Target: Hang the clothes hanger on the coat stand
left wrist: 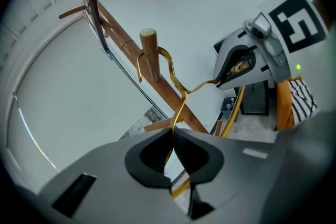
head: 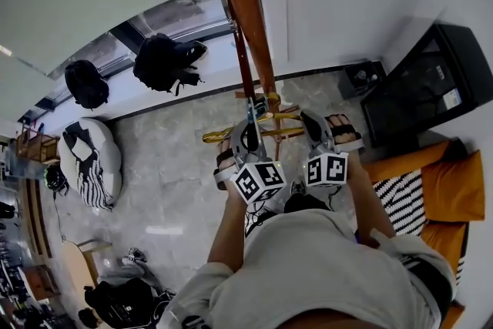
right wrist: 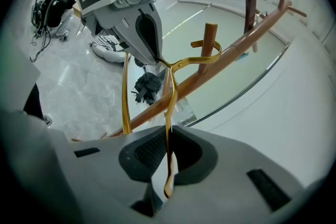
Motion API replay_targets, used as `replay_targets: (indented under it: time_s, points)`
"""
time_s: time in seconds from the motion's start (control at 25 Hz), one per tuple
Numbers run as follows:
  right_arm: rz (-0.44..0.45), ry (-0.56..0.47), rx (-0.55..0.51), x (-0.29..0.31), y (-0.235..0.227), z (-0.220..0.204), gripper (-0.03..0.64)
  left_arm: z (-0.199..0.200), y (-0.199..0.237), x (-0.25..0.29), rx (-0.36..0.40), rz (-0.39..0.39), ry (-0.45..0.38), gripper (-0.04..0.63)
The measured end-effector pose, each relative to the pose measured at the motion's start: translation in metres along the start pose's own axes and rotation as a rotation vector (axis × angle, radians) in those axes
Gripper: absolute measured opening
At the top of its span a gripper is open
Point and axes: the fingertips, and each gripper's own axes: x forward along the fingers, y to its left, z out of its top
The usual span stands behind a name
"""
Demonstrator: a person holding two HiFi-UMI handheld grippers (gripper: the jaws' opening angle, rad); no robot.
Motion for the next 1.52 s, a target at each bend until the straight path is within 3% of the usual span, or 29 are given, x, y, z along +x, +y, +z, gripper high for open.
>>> replay_targets:
  time_s: [0.8, 1.2, 1.36, 1.52]
  points:
    - [0.061, -0.039, -0.01, 0.045, -0.009, -0.018, 0.017, -0.001, 0.003, 0.043, -0.015, 0.057, 0.077, 0.021]
    - [0.081, -0.077, 0.042, 0.053, -0.007, -0.018, 0.018, -0.007, 0.003, 0.051, 0.017, 0.09, 0.11, 0.021]
    - [0.097, -0.077, 0.078, 0.049, -0.007, -0.018, 0.019, -0.001, -0.004, 0.052, 0.013, 0.068, 0.089, 0.022]
    - [0.116, -0.071, 0.107, 0.048, -0.009, -0.021, 0.132, 0.009, -0.01, 0.052, -0.006, 0.05, 0.041, 0.075]
